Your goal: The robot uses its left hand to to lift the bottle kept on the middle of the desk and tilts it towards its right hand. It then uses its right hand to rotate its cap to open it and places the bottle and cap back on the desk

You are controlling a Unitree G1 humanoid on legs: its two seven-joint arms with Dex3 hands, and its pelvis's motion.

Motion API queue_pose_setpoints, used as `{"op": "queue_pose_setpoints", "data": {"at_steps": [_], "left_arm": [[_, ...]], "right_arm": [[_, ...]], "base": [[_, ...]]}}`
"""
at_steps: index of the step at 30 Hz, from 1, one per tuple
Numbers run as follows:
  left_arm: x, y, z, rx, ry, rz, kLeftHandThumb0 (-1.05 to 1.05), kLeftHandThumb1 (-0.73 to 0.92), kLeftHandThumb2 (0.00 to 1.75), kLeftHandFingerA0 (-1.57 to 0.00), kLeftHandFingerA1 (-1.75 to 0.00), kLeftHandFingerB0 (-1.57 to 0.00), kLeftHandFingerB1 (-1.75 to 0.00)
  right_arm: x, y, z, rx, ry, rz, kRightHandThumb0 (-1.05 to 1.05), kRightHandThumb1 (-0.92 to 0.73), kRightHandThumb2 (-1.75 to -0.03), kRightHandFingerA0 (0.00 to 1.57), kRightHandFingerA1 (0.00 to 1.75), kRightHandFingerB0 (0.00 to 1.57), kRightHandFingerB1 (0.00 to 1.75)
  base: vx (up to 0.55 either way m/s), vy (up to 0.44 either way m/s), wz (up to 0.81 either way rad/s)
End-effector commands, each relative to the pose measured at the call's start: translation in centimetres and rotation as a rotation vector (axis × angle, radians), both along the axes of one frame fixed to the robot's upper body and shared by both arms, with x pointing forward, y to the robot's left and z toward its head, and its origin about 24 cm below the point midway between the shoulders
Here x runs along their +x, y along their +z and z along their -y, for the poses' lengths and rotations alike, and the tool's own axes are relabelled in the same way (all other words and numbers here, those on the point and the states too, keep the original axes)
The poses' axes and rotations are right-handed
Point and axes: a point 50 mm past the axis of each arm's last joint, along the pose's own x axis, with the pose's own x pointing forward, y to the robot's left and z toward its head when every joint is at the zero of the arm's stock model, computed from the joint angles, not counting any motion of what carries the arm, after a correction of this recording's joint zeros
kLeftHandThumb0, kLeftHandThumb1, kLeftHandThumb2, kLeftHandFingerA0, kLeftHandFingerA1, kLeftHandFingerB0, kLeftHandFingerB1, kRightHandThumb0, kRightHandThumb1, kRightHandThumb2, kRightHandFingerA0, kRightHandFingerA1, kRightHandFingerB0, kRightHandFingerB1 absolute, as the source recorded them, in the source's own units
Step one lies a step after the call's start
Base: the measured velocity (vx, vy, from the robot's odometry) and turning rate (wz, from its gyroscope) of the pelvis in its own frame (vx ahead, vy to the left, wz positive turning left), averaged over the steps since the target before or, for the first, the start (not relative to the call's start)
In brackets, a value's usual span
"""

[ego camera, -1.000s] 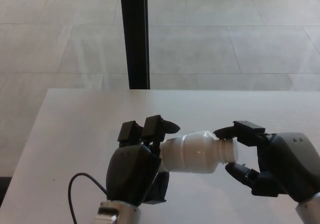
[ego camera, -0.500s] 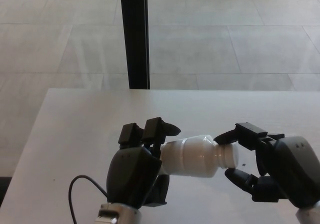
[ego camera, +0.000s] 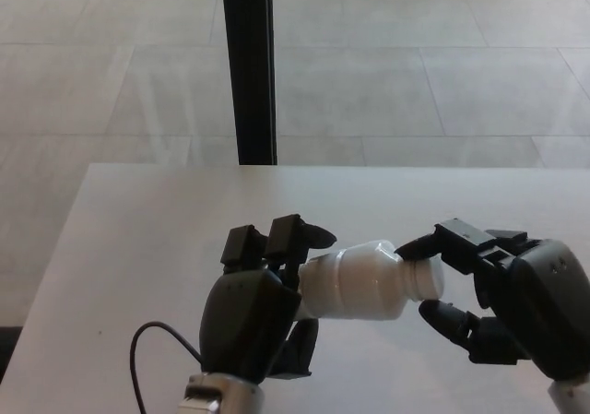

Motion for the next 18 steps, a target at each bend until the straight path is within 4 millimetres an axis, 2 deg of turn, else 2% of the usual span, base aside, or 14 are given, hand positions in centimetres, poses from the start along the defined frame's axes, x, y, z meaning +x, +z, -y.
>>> {"op": "queue_pose_setpoints", "data": {"at_steps": [1, 3, 4, 5, 6, 8, 9, 10, 11, 12, 13, 14, 16, 18], "left_arm": [[0.19, 0.02, -0.55, 0.014, 0.0, -0.009, 0.13, 0.5, 1.33, -1.04, -1.75, -0.88, -1.48], [0.21, 0.03, -0.62, 0.013, -0.008, -0.013, 0.13, 0.52, 1.3, -1.03, -1.75, -0.88, -1.48], [0.2, 0.02, -0.58, 0.015, -0.004, -0.024, 0.16, 0.54, 1.28, -0.91, -1.75, -0.82, -1.5], [0.2, 0.02, -0.57, 0.019, -0.006, -0.023, 0.17, 0.54, 1.27, -0.9, -1.75, -0.82, -1.5], [0.2, 0.02, -0.57, 0.019, -0.006, -0.023, 0.17, 0.54, 1.27, -0.9, -1.75, -0.82, -1.5], [0.18, 0.02, -0.67, 0.015, -0.01, -0.019, 0.17, 0.53, 1.29, -0.92, -1.75, -0.83, -1.5], [0.18, 0.03, -0.64, 0.014, -0.009, -0.021, 0.11, 0.52, 1.3, -1.05, -1.75, -0.88, -1.47], [0.18, 0.04, -0.62, 0.016, -0.008, -0.022, 0.18, 0.51, 1.29, -0.91, -1.75, -0.83, -1.53], [0.19, 0.05, -0.64, 0.018, -0.01, -0.02, 0.13, 0.5, 1.31, -1.06, -1.75, -0.88, -1.45], [0.19, 0.04, -0.66, 0.017, -0.011, -0.019, 0.19, 0.53, 1.29, -0.95, -1.75, -0.84, -1.48], [0.2, 0.02, -0.66, 0.018, -0.009, -0.017, 0.19, 0.53, 1.29, -0.95, -1.75, -0.84, -1.48], [0.21, 0.0, -0.65, 0.02, -0.008, -0.022, 0.12, 0.51, 1.31, -1.06, -1.75, -0.88, -1.46], [0.27, 0.1, -0.67, 0.023, -0.008, -0.019, 0.12, 0.5, 1.31, -1.05, -1.75, -0.88, -1.47], [0.27, 0.08, -0.68, 0.023, -0.011, -0.021, 0.13, 0.51, 1.31, -1.05, -1.75, -0.87, -1.48]], "right_arm": [[-0.68, 5.01, 1.64, -0.043, 0.171, 0.486, -0.23, -0.51, -1.0, 1.0, 1.66, 0.83, 1.31], [-0.69, 5.08, 1.78, -0.058, 0.186, 0.498, -0.23, -0.49, -1.03, 0.98, 1.65, 0.82, 1.32], [-0.71, 5.3, 2.03, -0.091, 0.218, 0.5, -0.26, -0.49, -1.05, 1.0, 1.62, 0.84, 1.31], [-0.76, 5.39, 2.09, -0.098, 0.229, 0.5, -0.3, -0.48, -1.07, 1.0, 1.54, 0.85, 1.29], [-0.76, 5.4, 2.12, -0.099, 0.232, 0.501, -0.3, -0.48, -1.07, 1.0, 1.54, 0.85, 1.29], [-0.78, 5.5, 2.24, -0.126, 0.275, 0.495, -0.3, -0.47, -1.07, 1.01, 1.5, 0.87, 1.25], [-0.78, 5.54, 2.31, -0.141, 0.285, 0.494, -0.31, -0.48, -1.05, 1.01, 1.51, 0.88, 1.25], [-0.8, 5.57, 2.42, -0.16, 0.297, 0.488, -0.26, -0.45, -1.06, 1.0, 1.53, 0.85, 1.29], [-0.87, 5.59, 2.52, -0.184, 0.315, 0.482, -0.3, -0.47, -1.05, 1.0, 1.49, 0.88, 1.25], [-0.91, 5.57, 2.54, -0.196, 0.331, 0.48, -0.3, -0.46, -1.07, 0.98, 1.52, 0.87, 1.26], [-0.93, 5.53, 2.6, -0.208, 0.339, 0.475, -0.3, -0.46, -1.07, 0.98, 1.52, 0.87, 1.26], [-1.03, 5.33, 2.63, -0.229, 0.355, 0.475, -0.31, -0.51, -1.0, 0.96, 1.49, 0.85, 1.26], [-1.11, 5.25, 2.59, -0.254, 0.38, 0.485, -0.3, -0.47, -1.05, 0.95, 1.54, 0.82, 1.31], [-1.19, 5.16, 2.55, -0.269, 0.41, 0.496, -0.31, -0.44, -1.05, 0.92, 1.52, 0.8, 1.28]], "base": [[0.0, 0.0, 0.0], [0.0, 0.0, 0.0], [0.0, 0.0, 0.0], [0.0, 0.0, 0.0], [0.0, 0.0, 0.0], [0.0, 0.0, 0.0], [0.0, 0.0, 0.0], [0.0, 0.0, 0.0], [0.0, 0.0, 0.0], [0.0, 0.0, 0.0], [0.0, 0.0, 0.0], [0.0, 0.0, 0.0], [0.0, 0.0, 0.0], [0.0, 0.0, 0.0]]}}
